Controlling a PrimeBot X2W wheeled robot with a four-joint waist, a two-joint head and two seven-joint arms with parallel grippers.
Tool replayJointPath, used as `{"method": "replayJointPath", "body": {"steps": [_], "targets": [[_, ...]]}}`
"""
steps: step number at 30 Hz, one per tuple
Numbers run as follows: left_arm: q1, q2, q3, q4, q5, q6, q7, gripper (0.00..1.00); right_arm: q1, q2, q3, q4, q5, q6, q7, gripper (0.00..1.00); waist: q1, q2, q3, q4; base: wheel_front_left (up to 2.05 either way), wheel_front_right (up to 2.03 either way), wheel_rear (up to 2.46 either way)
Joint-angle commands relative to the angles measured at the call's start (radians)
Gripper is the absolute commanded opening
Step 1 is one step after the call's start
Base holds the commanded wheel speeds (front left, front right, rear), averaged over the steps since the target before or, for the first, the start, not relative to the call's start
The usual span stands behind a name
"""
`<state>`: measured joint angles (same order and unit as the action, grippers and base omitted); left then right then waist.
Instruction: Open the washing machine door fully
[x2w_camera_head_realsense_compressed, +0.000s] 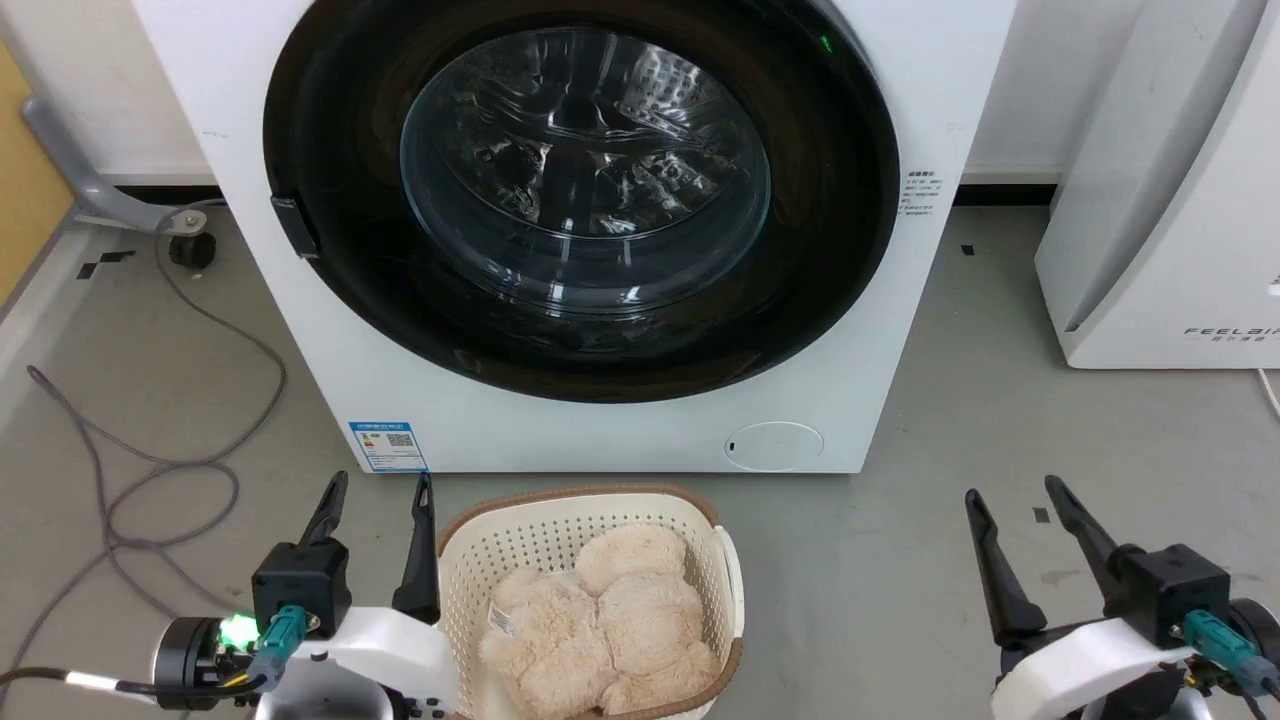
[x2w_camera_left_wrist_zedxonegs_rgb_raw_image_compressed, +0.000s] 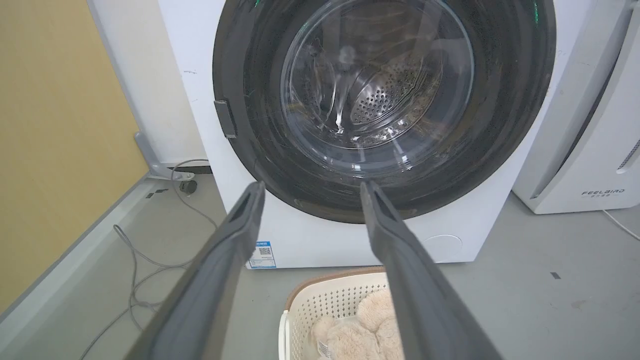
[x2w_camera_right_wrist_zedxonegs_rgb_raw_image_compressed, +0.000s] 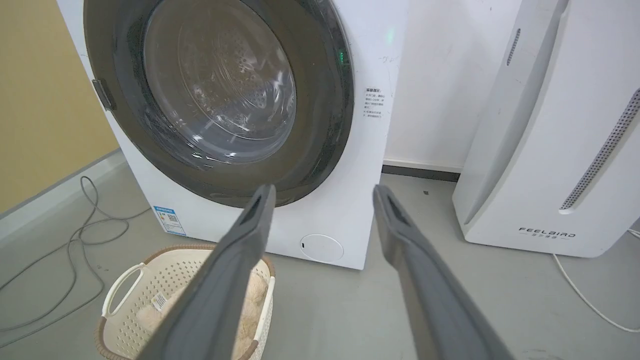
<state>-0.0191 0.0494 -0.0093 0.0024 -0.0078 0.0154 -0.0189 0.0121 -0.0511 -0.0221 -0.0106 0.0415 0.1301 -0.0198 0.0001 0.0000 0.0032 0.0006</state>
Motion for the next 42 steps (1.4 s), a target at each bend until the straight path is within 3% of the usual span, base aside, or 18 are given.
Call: {"method": "replayJointPath", "body": {"steps": [1,10,11,12,21,37,42], "targets": [[-0.002,0.000,-0.001,-0.009,-0.007,0.006,-0.010,1.00,-0.003,0.000,-0.006,-0.009,0.022,0.000,-0.010,1.00,0.0000,0.0000,0.000,0.000,0.00,0.00,0.00],[-0.002,0.000,-0.005,-0.019,-0.013,0.015,-0.029,1.00,-0.006,0.000,-0.016,-0.022,0.061,0.000,-0.029,1.00,0.0000,0.0000,0.001,0.002,0.00,0.00,0.00],[-0.002,0.000,-0.006,-0.020,-0.014,0.016,-0.031,1.00,-0.006,0.000,-0.016,-0.023,0.064,0.000,-0.031,0.30,0.0000,0.0000,0.001,0.002,0.00,0.00,0.00],[-0.001,0.000,-0.006,-0.021,-0.015,0.018,-0.033,1.00,-0.006,0.000,-0.015,-0.024,0.070,0.000,-0.033,0.00,0.0000,0.0000,0.001,0.003,0.00,0.00,0.00],[0.000,0.001,-0.013,-0.026,-0.025,0.029,-0.052,1.00,-0.012,0.000,-0.019,-0.014,0.206,0.000,-0.052,0.00,0.0000,0.0000,0.001,0.005,0.00,0.00,0.00],[0.001,0.001,-0.024,-0.034,-0.037,0.044,-0.086,1.00,-0.055,0.000,-0.028,0.059,0.658,0.000,-0.083,0.00,0.0000,0.0000,0.001,0.011,0.00,0.00,0.00],[0.000,0.001,-0.027,-0.038,-0.041,0.048,-0.096,1.00,-0.088,0.000,-0.046,0.095,0.794,0.000,-0.048,0.00,0.0000,0.0000,0.005,0.012,0.00,0.00,0.00]]}}
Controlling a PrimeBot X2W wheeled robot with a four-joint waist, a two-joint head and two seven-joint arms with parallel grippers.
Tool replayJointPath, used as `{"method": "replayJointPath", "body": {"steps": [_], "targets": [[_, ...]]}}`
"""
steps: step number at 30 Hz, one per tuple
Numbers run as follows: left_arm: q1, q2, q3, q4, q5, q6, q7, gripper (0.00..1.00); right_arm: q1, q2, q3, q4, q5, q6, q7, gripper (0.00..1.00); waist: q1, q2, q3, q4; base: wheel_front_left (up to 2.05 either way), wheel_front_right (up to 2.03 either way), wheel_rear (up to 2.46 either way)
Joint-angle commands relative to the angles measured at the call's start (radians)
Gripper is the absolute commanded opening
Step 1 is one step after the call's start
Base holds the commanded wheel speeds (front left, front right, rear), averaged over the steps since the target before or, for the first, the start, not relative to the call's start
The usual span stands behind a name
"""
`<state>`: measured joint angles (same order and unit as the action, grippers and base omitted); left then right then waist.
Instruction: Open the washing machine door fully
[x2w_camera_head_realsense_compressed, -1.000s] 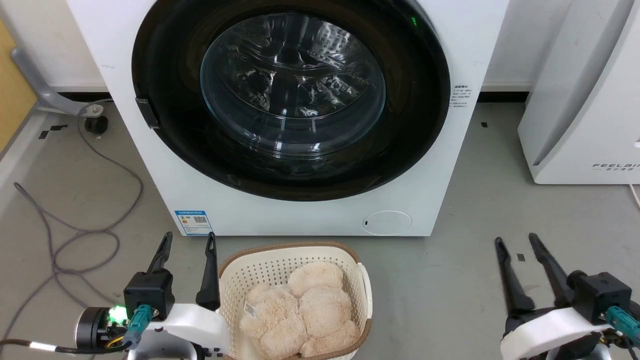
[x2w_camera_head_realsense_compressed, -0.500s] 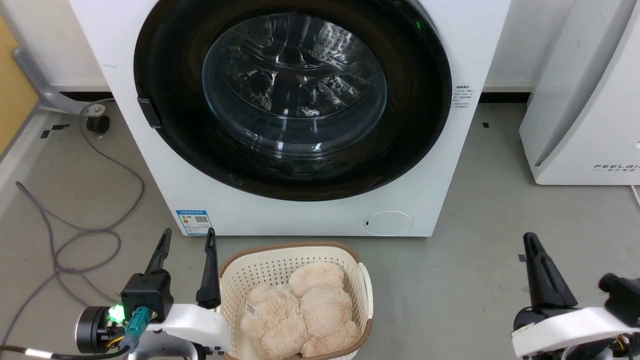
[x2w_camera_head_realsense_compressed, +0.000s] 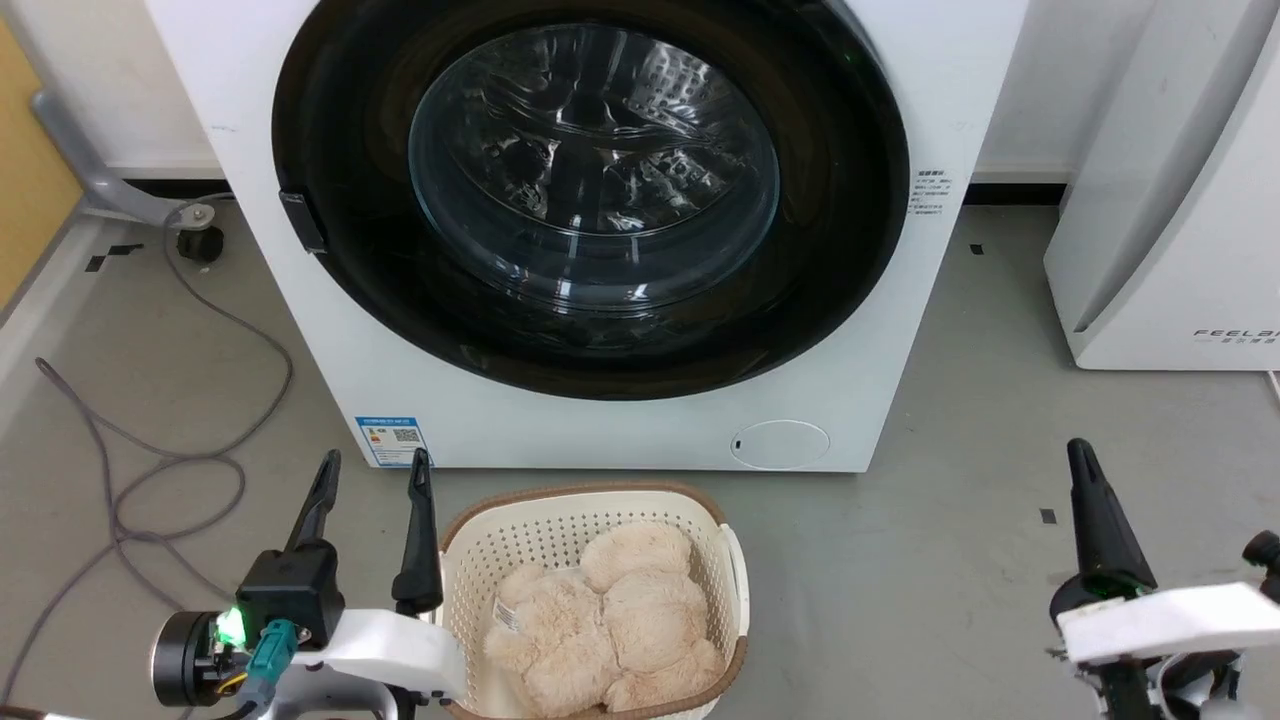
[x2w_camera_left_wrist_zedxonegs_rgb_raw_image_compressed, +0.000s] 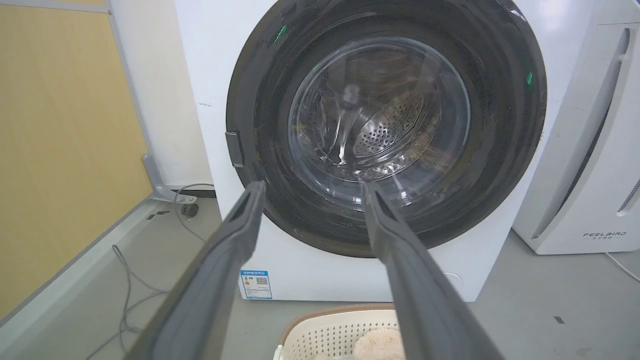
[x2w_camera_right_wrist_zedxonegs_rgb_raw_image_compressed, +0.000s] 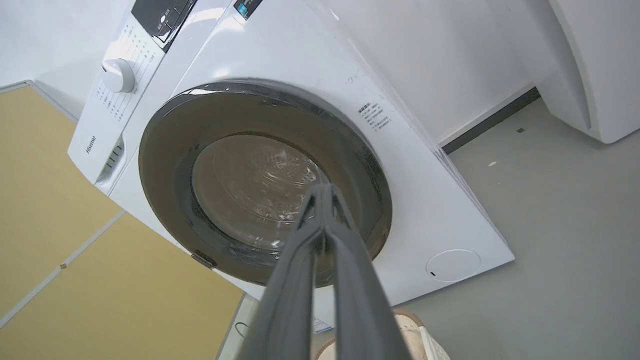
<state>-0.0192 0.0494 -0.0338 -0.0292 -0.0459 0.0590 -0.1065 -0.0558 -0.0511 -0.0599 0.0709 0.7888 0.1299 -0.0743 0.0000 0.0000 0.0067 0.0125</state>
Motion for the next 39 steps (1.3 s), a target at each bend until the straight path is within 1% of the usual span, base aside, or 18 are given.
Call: {"method": "replayJointPath", "body": {"steps": [1,7,18,25,31,39], "targets": [[0.000,0.001,-0.003,-0.007,-0.004,0.005,-0.011,1.00,-0.029,0.000,-0.018,0.024,0.071,0.000,0.013,0.00,0.0000,0.0000,0.002,0.001,0.00,0.00,0.00],[-0.008,0.001,-0.009,-0.015,-0.008,0.010,-0.021,1.00,-0.093,-0.010,-0.063,0.087,0.179,0.000,0.048,0.00,0.0000,0.0000,0.020,0.007,0.00,0.00,0.00],[-0.052,0.001,-0.033,-0.034,-0.017,0.024,-0.044,1.00,-0.282,-0.077,-0.127,0.232,0.323,0.001,0.086,0.00,0.0000,0.0000,0.096,0.037,0.00,0.00,0.00],[-0.088,0.001,-0.046,-0.050,-0.024,0.035,-0.059,1.00,-0.424,-0.129,-0.159,0.333,0.409,0.001,0.086,0.00,0.0000,0.0000,0.152,0.059,0.00,0.00,0.00],[-0.124,0.001,-0.063,-0.058,-0.025,0.041,-0.071,1.00,-0.561,-0.178,-0.161,0.414,0.467,0.001,0.091,0.00,0.0000,0.0000,0.214,0.079,0.00,0.00,0.00],[-0.179,0.001,-0.095,-0.068,-0.032,0.055,-0.088,1.00,-0.749,-0.233,-0.124,0.523,0.519,0.001,0.112,0.00,0.0000,0.0000,0.306,0.107,0.00,0.00,0.00]]}}
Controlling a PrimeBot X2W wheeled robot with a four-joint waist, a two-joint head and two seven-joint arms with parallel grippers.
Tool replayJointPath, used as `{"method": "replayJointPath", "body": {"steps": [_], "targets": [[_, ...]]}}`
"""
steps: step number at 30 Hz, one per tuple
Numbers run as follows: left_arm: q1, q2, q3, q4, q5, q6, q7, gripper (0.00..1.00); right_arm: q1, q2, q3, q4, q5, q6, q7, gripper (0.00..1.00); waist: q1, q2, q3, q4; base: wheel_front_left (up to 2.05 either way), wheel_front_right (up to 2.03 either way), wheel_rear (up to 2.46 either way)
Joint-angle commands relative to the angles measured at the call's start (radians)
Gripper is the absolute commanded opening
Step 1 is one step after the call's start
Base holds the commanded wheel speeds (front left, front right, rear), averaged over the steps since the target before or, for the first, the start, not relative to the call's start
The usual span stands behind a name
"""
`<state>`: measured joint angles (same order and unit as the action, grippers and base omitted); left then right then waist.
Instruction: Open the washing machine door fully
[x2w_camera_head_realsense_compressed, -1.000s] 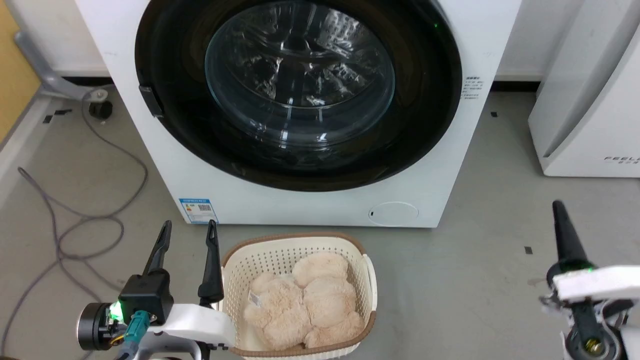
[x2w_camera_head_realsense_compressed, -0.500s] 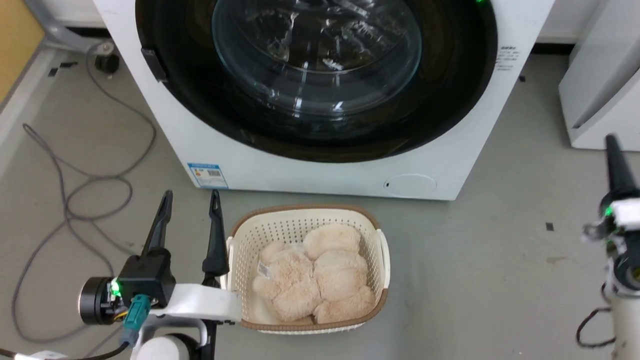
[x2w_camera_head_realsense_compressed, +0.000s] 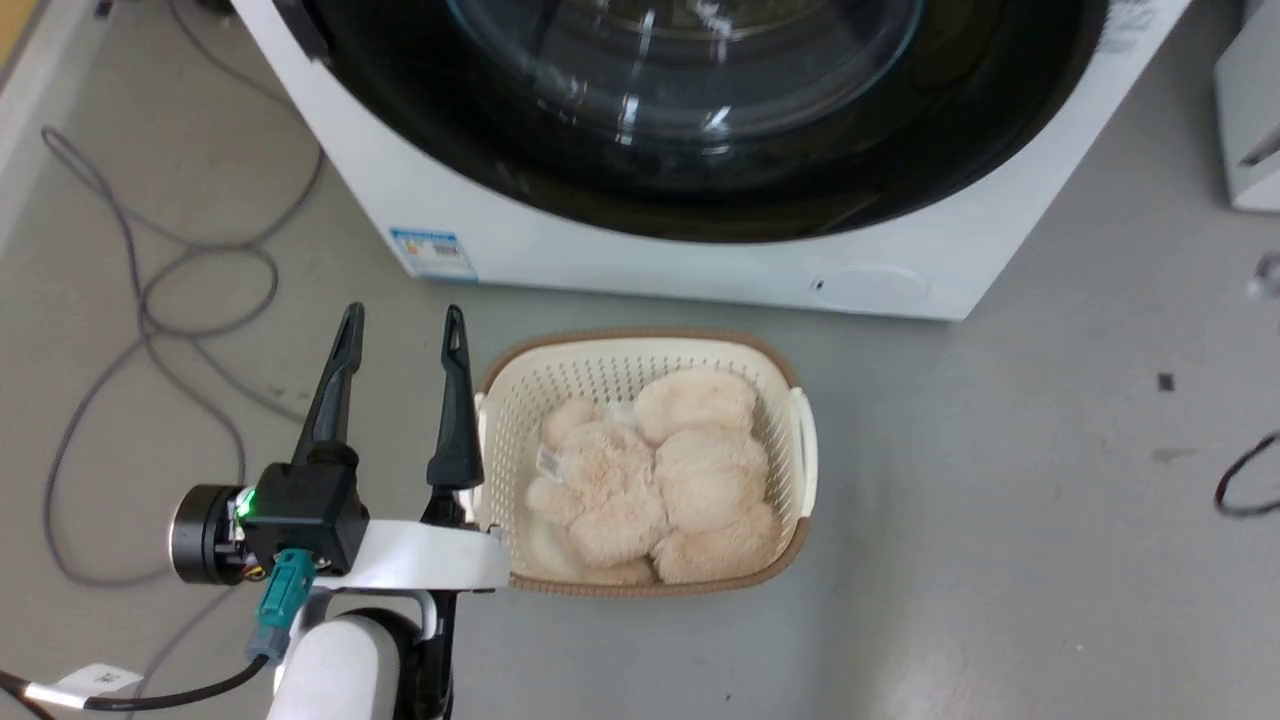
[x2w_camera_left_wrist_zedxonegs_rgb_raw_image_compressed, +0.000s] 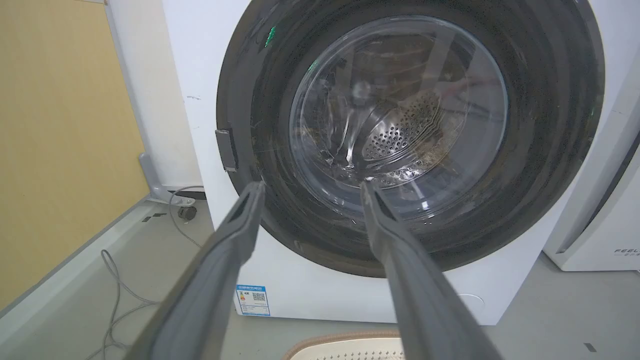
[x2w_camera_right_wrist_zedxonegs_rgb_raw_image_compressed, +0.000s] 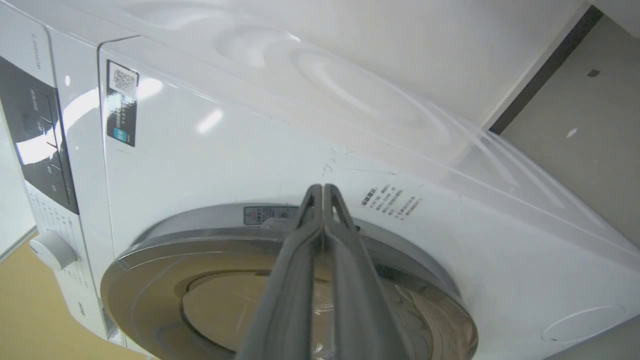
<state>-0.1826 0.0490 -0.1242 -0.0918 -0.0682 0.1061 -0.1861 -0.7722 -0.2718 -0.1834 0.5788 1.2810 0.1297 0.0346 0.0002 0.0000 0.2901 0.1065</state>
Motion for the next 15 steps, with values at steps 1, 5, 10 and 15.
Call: {"method": "replayJointPath", "body": {"steps": [1,5,10,15], "targets": [[-0.021,0.001,-0.009,-0.006,-0.012,0.010,-0.010,1.00,-0.055,-0.018,0.003,0.028,0.036,0.001,0.007,0.00,-0.0002,0.0000,0.033,0.016,0.00,0.00,0.00],[-0.038,0.001,-0.025,-0.009,-0.017,0.020,-0.019,1.00,-0.129,-0.046,0.021,0.080,0.055,0.001,0.011,0.00,-0.0002,0.0000,0.065,0.034,0.00,0.00,0.00],[-0.056,0.001,-0.038,-0.014,-0.021,0.030,-0.029,1.00,-0.211,-0.065,0.045,0.128,0.090,0.001,0.033,0.00,-0.0002,0.0000,0.097,0.055,0.00,0.00,0.00],[-0.071,0.001,-0.053,-0.018,-0.026,0.039,-0.040,1.00,-0.280,-0.076,0.067,0.172,0.124,0.001,0.044,0.00,-0.0002,0.0000,0.122,0.073,0.00,0.00,0.00]]}}
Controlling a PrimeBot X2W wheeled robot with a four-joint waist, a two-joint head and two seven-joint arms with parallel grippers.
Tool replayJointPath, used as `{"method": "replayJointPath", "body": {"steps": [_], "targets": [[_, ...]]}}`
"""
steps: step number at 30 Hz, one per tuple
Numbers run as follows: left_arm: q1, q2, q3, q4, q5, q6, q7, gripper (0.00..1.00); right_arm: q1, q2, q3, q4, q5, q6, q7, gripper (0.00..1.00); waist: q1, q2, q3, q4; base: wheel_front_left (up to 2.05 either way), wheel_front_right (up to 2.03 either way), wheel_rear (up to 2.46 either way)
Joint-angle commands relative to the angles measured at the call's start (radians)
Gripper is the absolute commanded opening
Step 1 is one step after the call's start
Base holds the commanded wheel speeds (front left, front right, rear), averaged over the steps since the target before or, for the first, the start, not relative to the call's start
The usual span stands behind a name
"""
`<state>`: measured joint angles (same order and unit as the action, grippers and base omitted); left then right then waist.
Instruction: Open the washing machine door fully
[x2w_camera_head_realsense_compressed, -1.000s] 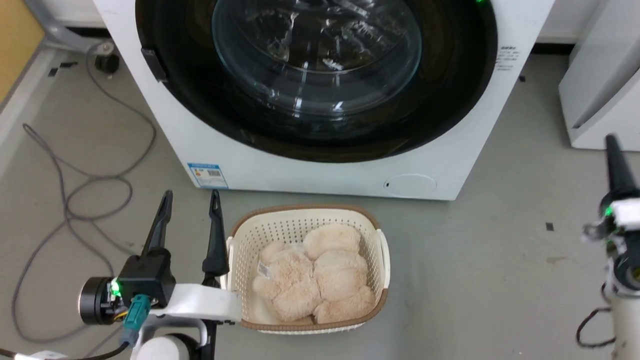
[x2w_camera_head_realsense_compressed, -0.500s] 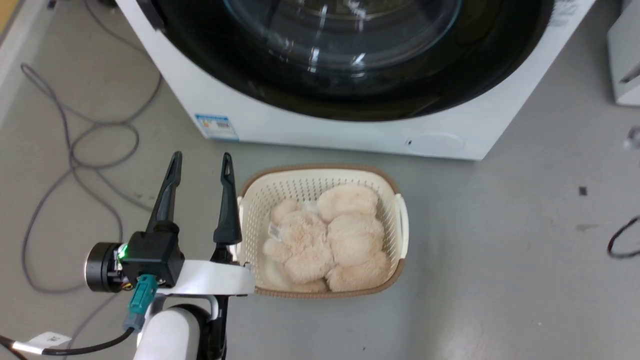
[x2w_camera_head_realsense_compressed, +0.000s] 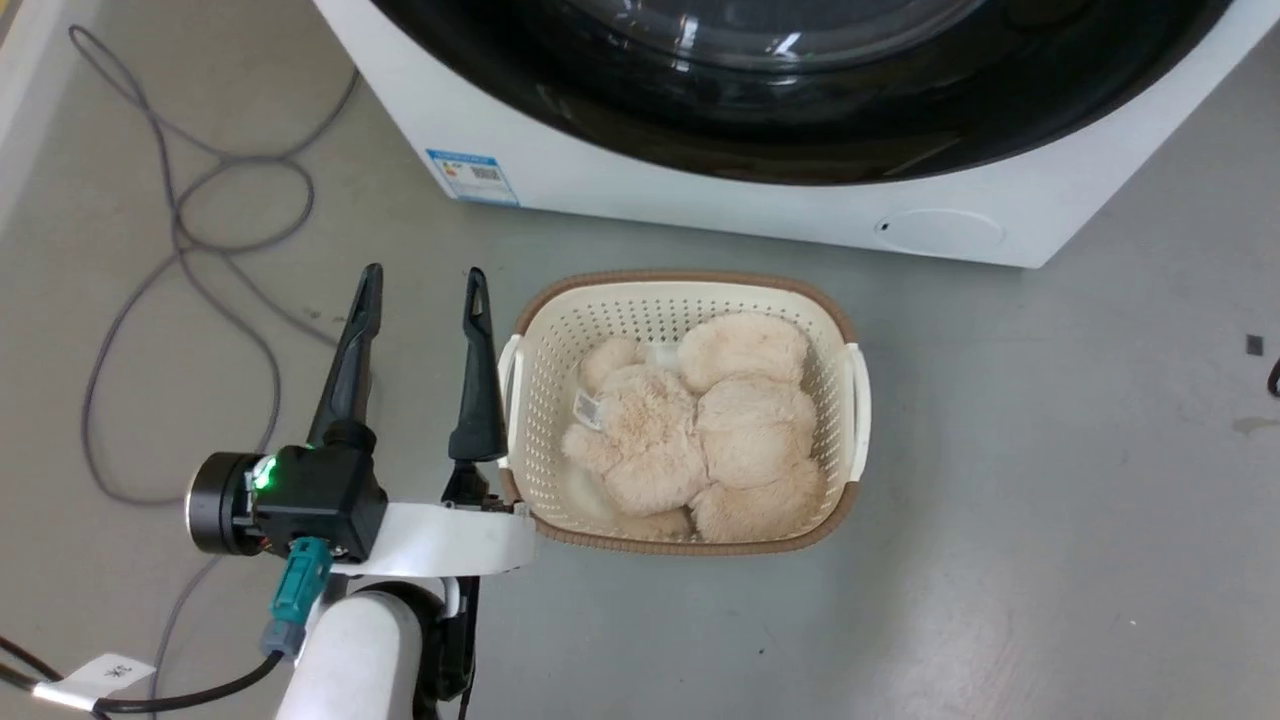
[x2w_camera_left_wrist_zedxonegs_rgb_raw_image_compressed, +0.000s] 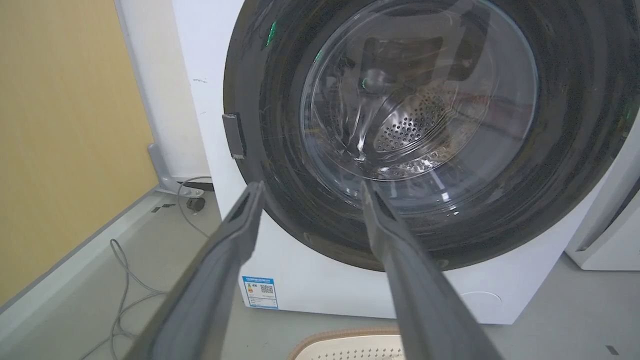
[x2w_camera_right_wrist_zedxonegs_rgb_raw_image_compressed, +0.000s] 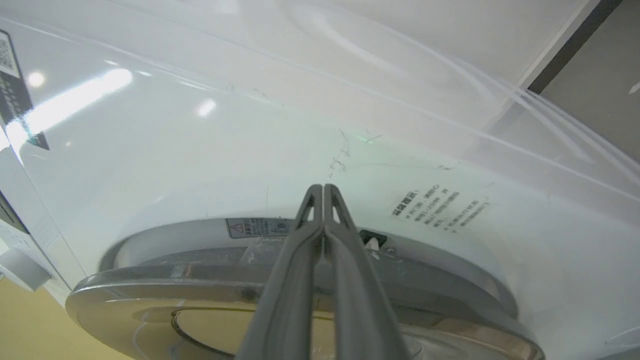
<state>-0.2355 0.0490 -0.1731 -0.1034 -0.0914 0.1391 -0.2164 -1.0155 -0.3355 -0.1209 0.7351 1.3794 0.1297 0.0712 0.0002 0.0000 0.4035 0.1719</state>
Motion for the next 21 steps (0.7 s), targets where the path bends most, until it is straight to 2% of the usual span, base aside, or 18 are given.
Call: {"method": "replayJointPath", "body": {"steps": [1,15,21], "targets": [[-0.022,0.001,-0.007,-0.008,-0.004,0.008,-0.012,1.00,-0.050,-0.016,0.016,0.019,0.028,0.001,0.016,0.00,-0.0002,0.0000,0.014,0.011,0.00,0.00,0.00],[-0.056,0.001,-0.037,-0.018,-0.019,0.027,-0.041,1.00,-0.166,-0.040,0.124,0.096,0.107,0.001,0.095,0.00,-0.0002,0.0000,0.073,0.036,0.00,0.00,0.00],[-0.061,0.001,-0.043,-0.016,-0.020,0.031,-0.045,1.00,-0.171,-0.027,0.177,0.066,0.132,0.001,0.191,0.00,-0.0002,0.0000,0.077,0.034,0.00,0.00,0.00]]}}
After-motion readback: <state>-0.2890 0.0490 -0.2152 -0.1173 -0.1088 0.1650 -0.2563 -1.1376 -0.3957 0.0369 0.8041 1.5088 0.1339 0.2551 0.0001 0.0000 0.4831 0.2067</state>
